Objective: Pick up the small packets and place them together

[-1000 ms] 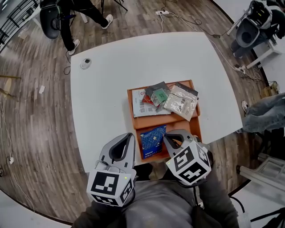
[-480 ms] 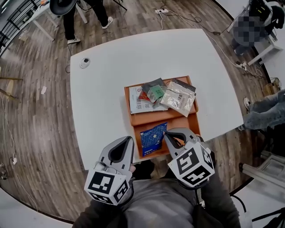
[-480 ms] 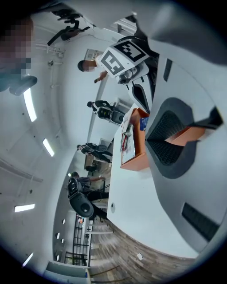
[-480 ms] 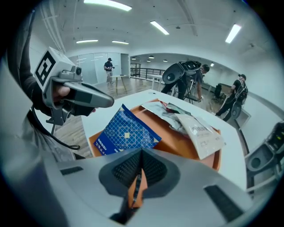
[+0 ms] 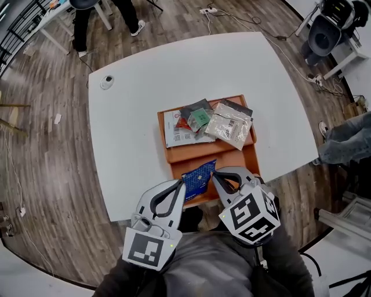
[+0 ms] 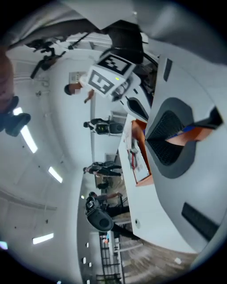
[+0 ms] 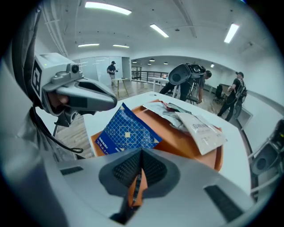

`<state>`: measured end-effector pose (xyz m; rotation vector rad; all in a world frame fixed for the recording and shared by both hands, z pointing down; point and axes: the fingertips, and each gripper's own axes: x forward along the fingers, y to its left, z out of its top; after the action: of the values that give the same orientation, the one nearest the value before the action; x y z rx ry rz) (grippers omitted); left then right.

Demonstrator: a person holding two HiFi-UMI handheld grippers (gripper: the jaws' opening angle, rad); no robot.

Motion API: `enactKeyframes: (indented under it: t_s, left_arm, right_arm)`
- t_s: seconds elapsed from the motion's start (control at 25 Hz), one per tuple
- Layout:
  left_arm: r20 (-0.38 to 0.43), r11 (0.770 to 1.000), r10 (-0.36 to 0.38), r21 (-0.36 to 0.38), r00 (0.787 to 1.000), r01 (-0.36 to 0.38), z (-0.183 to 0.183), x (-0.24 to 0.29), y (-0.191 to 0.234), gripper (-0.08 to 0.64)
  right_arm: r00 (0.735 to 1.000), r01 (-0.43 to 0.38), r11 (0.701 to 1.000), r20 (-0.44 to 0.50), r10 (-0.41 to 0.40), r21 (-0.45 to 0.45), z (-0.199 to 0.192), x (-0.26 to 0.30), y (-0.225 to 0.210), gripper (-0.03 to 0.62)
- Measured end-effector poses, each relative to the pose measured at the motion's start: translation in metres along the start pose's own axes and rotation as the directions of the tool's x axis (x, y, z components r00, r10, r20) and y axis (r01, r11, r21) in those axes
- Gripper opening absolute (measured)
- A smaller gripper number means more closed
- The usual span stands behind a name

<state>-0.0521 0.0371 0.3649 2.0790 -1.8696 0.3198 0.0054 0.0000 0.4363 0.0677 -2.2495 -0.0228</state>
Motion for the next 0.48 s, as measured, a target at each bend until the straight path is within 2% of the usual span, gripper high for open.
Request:
enactKeyframes:
  t_s: [0.04, 0.12, 0.24, 0.32, 0.4, 0.48]
  left_arm:
    - [0.031, 0.999, -0.022, -0.023, 0.999, 0.023, 0.005, -0.003, -0.004, 0.002]
    - [0.066, 0.999, -0.017, -0.032, 0.998, 0.019, 0.009, -0.007, -0.005, 0.002]
    - [0.055, 0.999, -0.015, -0.031, 0.998, 0.017, 0.004, -0.007, 0.000, 0.002]
    - [0.056, 0.996, -0.046, -0.072, 0.997, 0.050, 0.002, -0.008, 0.003, 0.002]
    - [0.091, 0.988, -0.097, -0.108, 0.991, 0.107, 0.006, -0.008, 0.005, 0.034]
    - [0.101, 0.985, -0.118, -0.111, 0.988, 0.129, 0.006, -0.006, 0.005, 0.085]
  right_arm:
    - [1.000, -0.001, 1.000, 0.002, 0.001, 0.001, 0.000, 0.000, 0.000, 0.003]
    - [1.000, -0.003, 1.000, 0.005, 0.003, 0.004, 0.000, 0.000, -0.001, 0.003]
    - [1.000, -0.007, 1.000, 0.008, 0.007, 0.007, 0.000, 0.000, -0.001, 0.003]
    - [1.000, -0.008, 1.000, 0.008, 0.008, 0.008, 0.000, 0.000, -0.001, 0.003]
    - [1.000, -0.010, 1.000, 0.007, 0.009, 0.008, 0.000, 0.000, -0.001, 0.003]
    - [1.000, -0.011, 1.000, 0.006, 0.011, 0.009, 0.000, 0.000, -0.002, 0.003]
